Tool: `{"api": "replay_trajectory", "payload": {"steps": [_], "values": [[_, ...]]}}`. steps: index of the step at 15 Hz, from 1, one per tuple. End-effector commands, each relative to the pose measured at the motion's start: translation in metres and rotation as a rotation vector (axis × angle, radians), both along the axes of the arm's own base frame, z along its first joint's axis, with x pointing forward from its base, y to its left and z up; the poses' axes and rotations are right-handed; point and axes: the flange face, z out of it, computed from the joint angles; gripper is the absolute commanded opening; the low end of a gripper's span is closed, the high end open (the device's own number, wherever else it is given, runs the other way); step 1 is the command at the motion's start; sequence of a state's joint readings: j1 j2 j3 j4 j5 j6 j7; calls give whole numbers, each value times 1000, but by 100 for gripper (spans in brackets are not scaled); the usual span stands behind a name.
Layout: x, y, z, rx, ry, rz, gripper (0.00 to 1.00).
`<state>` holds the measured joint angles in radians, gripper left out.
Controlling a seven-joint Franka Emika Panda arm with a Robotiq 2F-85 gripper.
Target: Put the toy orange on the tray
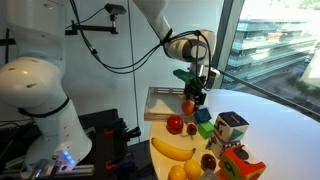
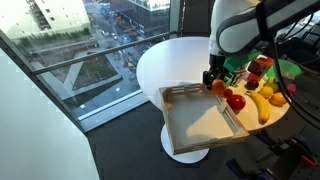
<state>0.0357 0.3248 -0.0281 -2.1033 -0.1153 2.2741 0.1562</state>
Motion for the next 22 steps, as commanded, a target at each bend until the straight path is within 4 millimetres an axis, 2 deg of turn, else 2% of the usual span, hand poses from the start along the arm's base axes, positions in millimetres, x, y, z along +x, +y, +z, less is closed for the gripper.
{"api": "replay_trajectory", "payload": {"steps": [1,2,3,5,9,14,18,22], "values": [[6,6,-6,-16,39,-25,53],[6,7,-6,-19,42,-26,76],[6,8,-6,-20,46,-28,87],[6,9,-8,-22,55,-30,100],[4,7,-11,-18,64,-28,100],[1,-1,-5,-7,56,-31,100],[-3,-11,8,21,35,-39,100],[-8,-24,30,41,3,-55,100]]}}
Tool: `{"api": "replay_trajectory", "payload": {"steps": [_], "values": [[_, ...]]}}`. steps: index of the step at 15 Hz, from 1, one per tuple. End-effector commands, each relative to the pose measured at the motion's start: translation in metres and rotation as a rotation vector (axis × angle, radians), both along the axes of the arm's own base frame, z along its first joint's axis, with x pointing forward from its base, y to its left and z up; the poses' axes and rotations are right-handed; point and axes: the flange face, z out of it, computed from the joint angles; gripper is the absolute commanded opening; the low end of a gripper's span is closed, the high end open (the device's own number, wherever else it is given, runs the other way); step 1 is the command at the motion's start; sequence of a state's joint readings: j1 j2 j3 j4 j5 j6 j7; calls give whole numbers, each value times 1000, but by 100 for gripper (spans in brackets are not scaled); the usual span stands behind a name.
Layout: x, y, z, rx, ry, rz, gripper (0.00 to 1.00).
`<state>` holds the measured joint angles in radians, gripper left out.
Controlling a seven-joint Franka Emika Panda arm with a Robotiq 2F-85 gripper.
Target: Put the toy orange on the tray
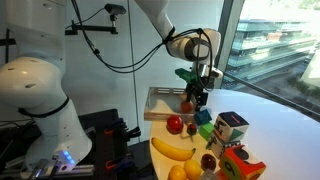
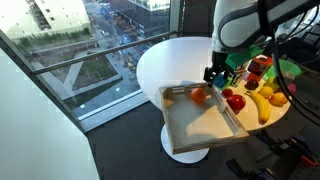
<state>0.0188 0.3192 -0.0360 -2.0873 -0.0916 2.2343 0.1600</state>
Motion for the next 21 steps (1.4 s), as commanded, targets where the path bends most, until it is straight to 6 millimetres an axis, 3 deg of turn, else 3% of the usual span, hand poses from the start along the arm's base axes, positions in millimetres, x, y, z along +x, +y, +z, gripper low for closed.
{"api": "replay_trajectory", "payload": {"steps": [1,7,16,21], "values": [[-12,-14,30,35,-20,-9,100],[-36,-38,62,46,-1,-10,100],[-101,-76,109,87,133,3,100],[-132,-87,144,71,106,-59,100]]}}
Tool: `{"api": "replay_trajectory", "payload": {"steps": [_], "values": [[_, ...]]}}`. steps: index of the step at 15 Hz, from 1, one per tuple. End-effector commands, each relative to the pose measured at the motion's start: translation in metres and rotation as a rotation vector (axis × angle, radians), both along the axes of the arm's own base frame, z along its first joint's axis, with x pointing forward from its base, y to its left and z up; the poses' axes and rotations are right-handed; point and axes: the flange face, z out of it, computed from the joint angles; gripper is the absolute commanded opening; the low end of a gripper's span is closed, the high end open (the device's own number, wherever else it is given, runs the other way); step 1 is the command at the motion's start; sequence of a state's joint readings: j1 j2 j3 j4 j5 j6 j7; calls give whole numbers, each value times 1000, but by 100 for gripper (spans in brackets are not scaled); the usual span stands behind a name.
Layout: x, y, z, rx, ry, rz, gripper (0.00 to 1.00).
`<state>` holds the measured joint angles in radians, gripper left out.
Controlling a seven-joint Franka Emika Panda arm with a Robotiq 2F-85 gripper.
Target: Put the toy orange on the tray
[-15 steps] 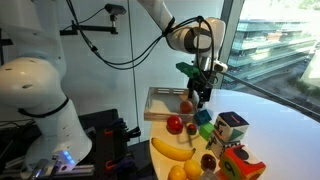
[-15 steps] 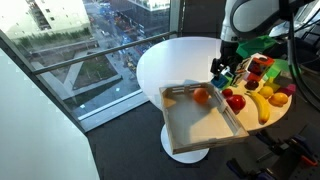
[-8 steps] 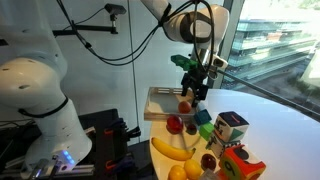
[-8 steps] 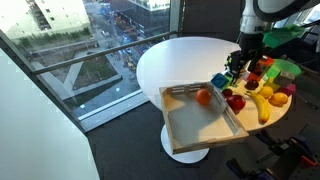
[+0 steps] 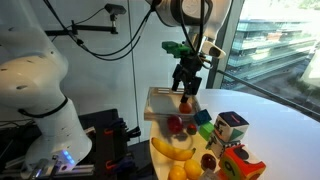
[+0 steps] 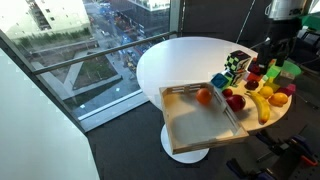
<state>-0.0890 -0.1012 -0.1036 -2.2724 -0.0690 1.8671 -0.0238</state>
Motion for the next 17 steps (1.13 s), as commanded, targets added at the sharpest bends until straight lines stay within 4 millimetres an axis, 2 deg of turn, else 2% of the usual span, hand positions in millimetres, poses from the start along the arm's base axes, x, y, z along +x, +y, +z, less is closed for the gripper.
{"api": "replay_trajectory", "payload": {"steps": [1,5,9,11,12,17], "values": [[-28,-6,29,-10,-44,-32,100],[-48,-10,55,-23,-133,-51,100],[-63,-11,73,-31,-191,-63,100],[-69,-11,75,-41,-200,-61,100],[-59,-10,72,-15,-172,-49,100],[-65,-10,72,-19,-182,-49,100]]}}
